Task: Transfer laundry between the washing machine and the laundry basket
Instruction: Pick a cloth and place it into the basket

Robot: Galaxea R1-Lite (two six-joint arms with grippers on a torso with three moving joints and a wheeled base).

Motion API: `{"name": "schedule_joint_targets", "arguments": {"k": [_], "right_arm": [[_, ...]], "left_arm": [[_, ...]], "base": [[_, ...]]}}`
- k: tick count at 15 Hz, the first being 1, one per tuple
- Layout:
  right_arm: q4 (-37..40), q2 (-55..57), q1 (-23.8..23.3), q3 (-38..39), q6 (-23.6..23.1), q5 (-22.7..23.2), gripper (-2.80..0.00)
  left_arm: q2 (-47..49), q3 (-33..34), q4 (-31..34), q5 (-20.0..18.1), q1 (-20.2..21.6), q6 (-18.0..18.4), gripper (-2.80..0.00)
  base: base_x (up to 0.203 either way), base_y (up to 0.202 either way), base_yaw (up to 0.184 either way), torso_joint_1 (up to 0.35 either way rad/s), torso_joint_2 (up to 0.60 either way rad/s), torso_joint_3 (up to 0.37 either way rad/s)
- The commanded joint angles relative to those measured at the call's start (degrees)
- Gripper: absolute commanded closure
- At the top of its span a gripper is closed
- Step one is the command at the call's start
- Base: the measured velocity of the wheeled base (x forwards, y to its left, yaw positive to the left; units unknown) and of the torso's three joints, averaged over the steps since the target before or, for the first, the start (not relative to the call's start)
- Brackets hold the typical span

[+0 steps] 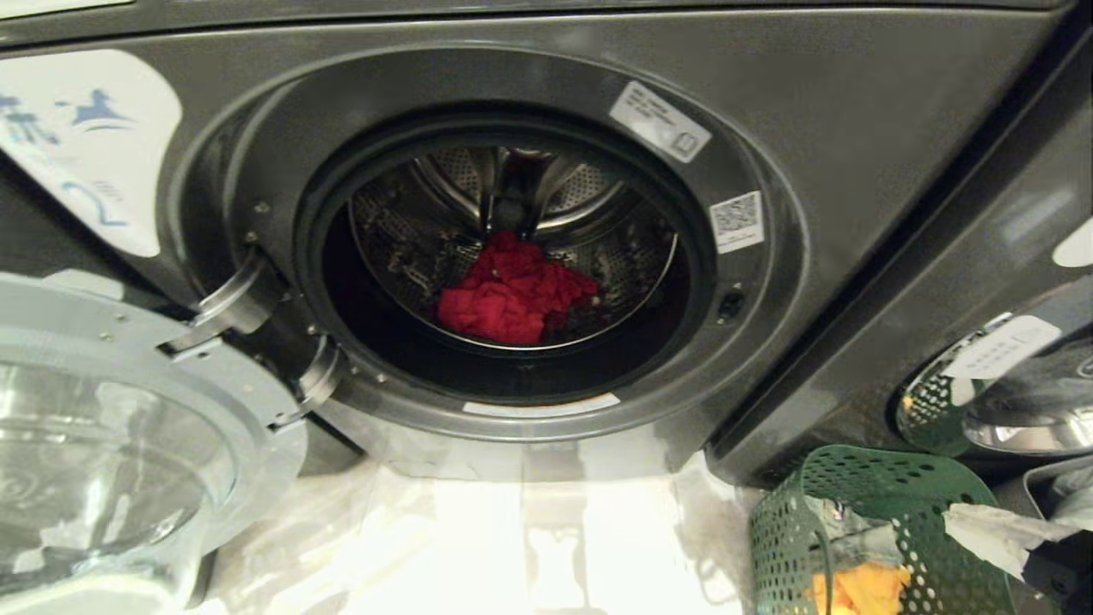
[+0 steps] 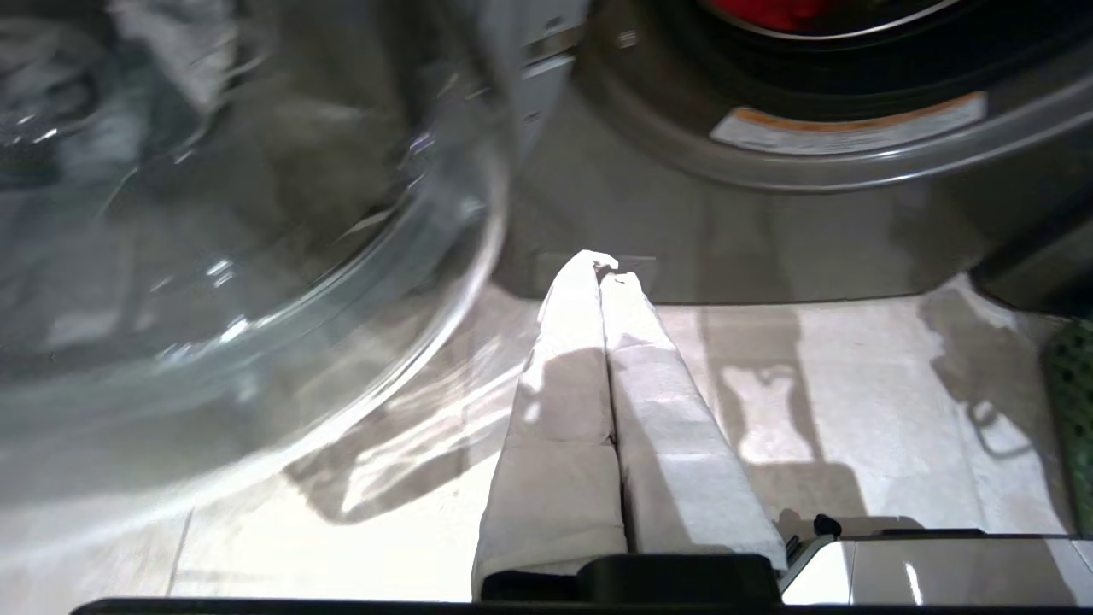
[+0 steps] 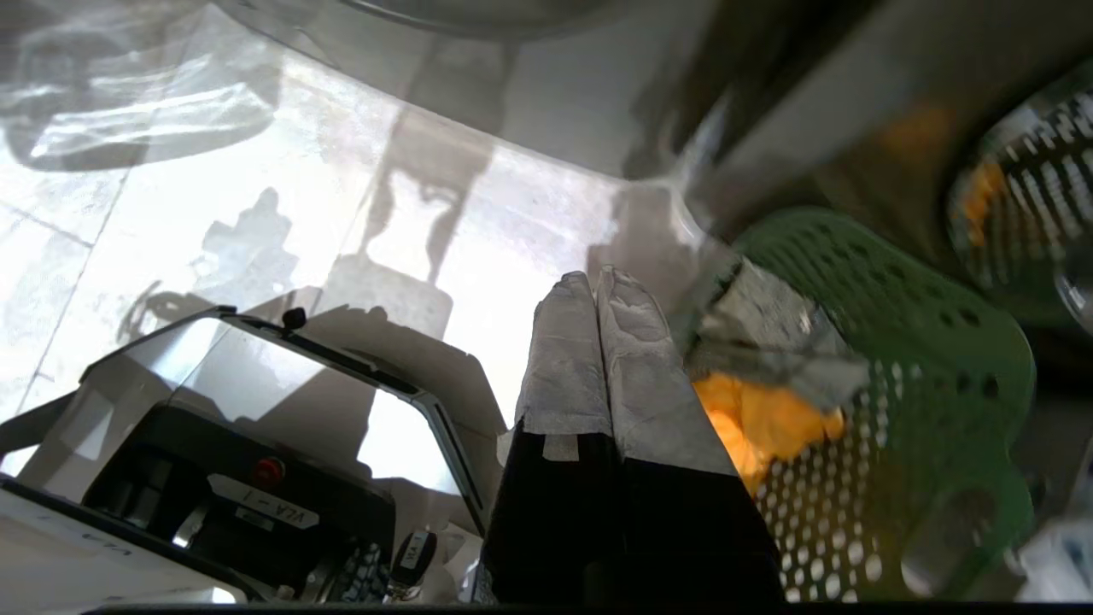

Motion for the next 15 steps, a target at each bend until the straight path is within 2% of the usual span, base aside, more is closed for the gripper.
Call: {"name": "schedule_joint_targets", "arguments": {"k": [1, 12, 15], "right_arm": [[0.1, -0.9, -0.2, 0.4, 0.1, -0.2, 0.00], [-0.1, -1.6, -0.2, 3.6, 0.3, -0.3, 0.00], [-0.1, -2.4, -0.2, 5.4, 0.3, -0.3, 0.00]], "left_arm": [[0.0, 0.0, 0.0, 0.0, 0.0, 0.0, 0.00], [0.0, 0.0, 0.0, 0.0, 0.0, 0.0, 0.00], [0.0, 0.0, 0.0, 0.0, 0.0, 0.0, 0.00]], "base": [[-0.001, -0.007, 0.176, 0.001, 0.00, 0.006], [0.001, -0.008, 0.175, 0.001, 0.00, 0.002], [0.002, -0.006, 0.115, -0.001, 0.00, 0.003]]}}
